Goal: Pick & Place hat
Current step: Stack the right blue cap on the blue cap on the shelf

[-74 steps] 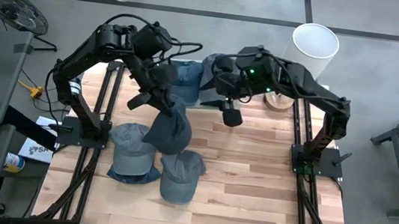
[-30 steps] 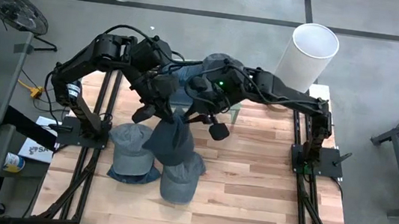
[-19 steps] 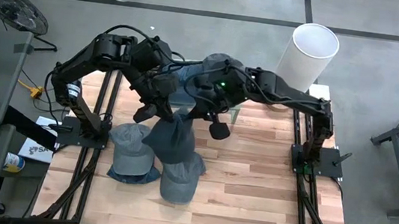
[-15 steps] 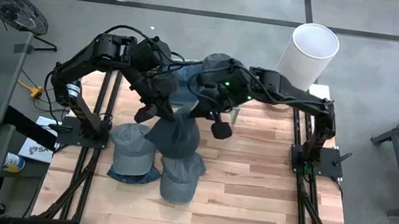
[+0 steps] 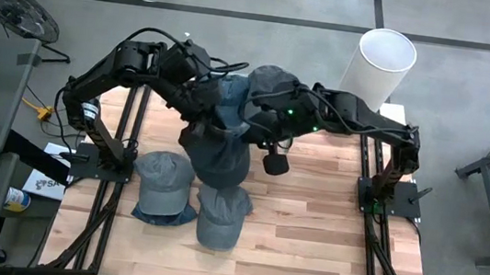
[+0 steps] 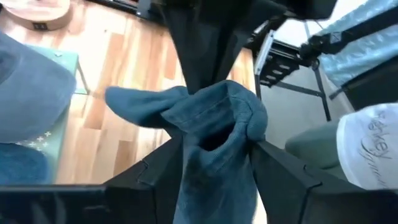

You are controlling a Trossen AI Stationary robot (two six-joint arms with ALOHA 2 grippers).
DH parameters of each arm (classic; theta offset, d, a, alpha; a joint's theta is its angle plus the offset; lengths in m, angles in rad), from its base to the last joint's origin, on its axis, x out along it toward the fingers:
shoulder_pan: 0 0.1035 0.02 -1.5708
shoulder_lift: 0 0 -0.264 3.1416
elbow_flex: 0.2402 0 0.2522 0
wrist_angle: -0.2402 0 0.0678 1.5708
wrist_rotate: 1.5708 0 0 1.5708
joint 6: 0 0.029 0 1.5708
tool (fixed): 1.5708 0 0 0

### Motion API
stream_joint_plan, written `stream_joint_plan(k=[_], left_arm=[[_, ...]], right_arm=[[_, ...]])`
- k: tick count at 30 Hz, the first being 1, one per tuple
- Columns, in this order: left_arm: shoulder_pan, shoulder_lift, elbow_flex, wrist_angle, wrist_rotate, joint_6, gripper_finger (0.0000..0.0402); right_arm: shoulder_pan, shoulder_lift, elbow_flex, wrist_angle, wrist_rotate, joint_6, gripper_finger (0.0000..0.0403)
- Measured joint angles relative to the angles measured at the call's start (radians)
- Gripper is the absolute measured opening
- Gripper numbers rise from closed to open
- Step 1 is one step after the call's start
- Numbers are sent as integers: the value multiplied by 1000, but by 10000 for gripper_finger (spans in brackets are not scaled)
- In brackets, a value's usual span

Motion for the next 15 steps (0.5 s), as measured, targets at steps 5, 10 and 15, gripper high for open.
stream_joint_plan(k=[5, 10, 15], left_arm=[[0, 0, 0, 2, -28, 0, 183], [0, 0, 0, 2, -76, 16, 184], [0, -10, 0, 0, -125, 74, 184]], right_arm=[[5, 0, 0, 1, 63, 39, 0], [4, -4, 0, 1, 68, 60, 0], [5, -4, 0, -13, 66, 91, 0]])
